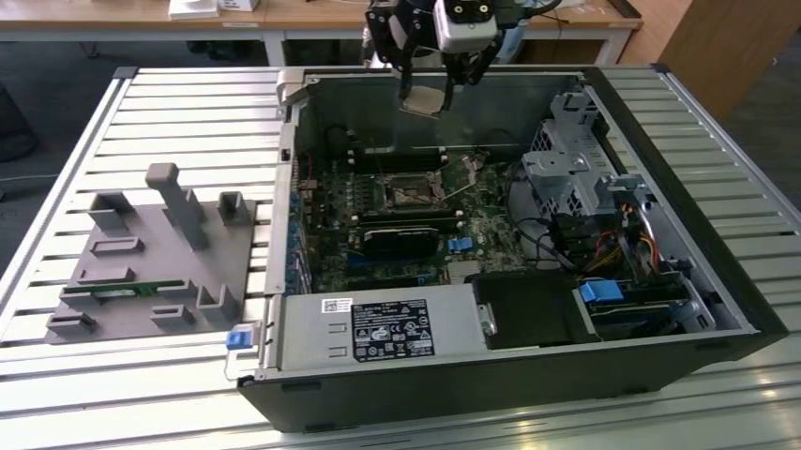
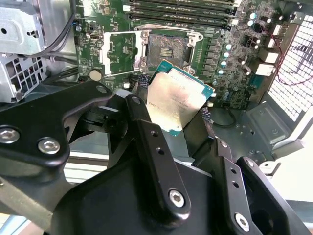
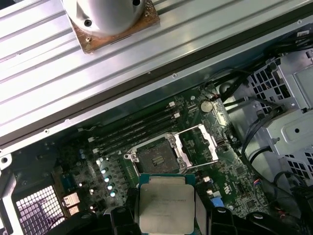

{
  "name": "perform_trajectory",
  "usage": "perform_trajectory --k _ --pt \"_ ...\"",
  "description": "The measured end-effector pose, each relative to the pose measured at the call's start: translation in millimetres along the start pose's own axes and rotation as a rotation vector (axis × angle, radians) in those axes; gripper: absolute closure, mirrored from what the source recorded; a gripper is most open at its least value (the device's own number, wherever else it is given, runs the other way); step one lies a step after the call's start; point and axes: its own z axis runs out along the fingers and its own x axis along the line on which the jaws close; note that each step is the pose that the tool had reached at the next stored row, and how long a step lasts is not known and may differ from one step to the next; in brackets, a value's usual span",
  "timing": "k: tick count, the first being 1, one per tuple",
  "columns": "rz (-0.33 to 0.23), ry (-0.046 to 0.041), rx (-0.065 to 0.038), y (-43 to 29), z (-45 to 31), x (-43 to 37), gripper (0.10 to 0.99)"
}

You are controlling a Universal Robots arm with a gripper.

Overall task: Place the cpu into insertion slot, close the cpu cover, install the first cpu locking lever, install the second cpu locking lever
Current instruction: 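Place the cpu into insertion slot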

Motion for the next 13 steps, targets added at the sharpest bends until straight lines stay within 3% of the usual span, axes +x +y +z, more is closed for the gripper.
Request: perform_trajectory --k 13 --pt "0.028 -0.0025 -0.001 0.0 0.1 0.0 0.545"
